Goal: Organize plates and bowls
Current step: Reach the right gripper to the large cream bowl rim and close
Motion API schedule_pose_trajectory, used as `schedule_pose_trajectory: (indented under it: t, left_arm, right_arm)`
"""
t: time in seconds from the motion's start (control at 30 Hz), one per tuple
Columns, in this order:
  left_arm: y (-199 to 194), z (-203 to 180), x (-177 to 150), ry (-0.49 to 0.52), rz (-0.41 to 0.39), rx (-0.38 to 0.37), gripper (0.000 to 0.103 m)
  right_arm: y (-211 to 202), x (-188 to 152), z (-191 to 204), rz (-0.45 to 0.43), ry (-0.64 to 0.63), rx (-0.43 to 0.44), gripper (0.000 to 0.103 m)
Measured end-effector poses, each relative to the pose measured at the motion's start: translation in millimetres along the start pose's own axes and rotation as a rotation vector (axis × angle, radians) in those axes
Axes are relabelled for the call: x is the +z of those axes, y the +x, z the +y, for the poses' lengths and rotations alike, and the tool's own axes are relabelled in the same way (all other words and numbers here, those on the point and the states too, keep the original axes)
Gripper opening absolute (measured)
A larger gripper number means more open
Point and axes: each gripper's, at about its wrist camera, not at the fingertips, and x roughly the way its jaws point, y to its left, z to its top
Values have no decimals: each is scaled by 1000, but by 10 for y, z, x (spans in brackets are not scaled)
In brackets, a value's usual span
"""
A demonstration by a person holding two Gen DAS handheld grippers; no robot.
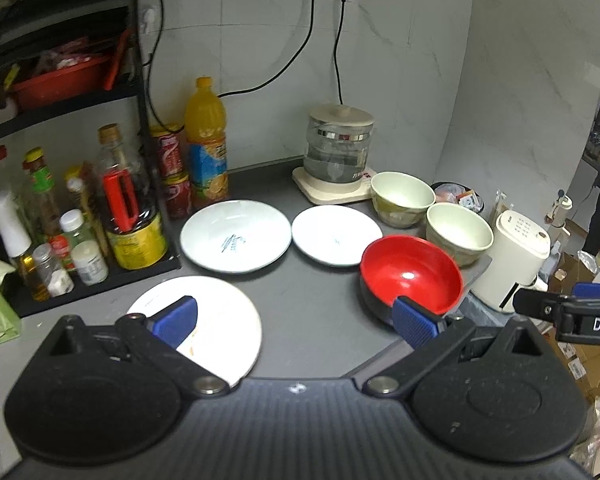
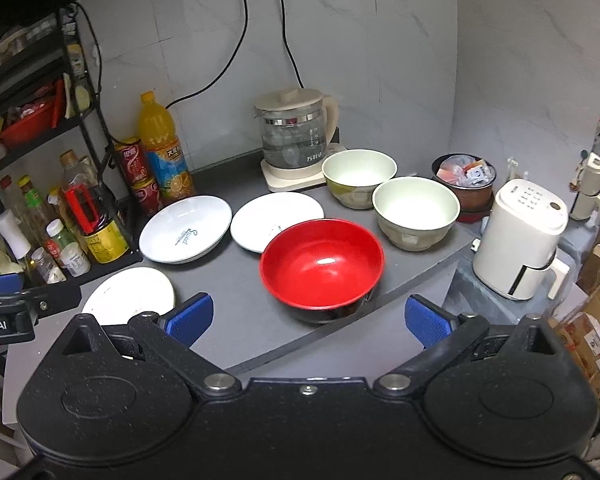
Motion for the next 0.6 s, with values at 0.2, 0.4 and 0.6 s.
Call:
schedule_pose_trajectory:
  t: [0.2, 0.4, 0.6]
  left_arm:
    - [328, -291, 189, -16, 5, 7, 103]
    - [635, -588, 328, -25, 14, 9, 103]
    - [920, -902, 461, -46, 32, 16, 102]
  right_arm:
    - [263, 256, -370, -4, -12, 0, 103]
    - [521, 455, -702, -13, -29, 26, 103]
    - [770, 596, -982, 10, -56, 74, 103]
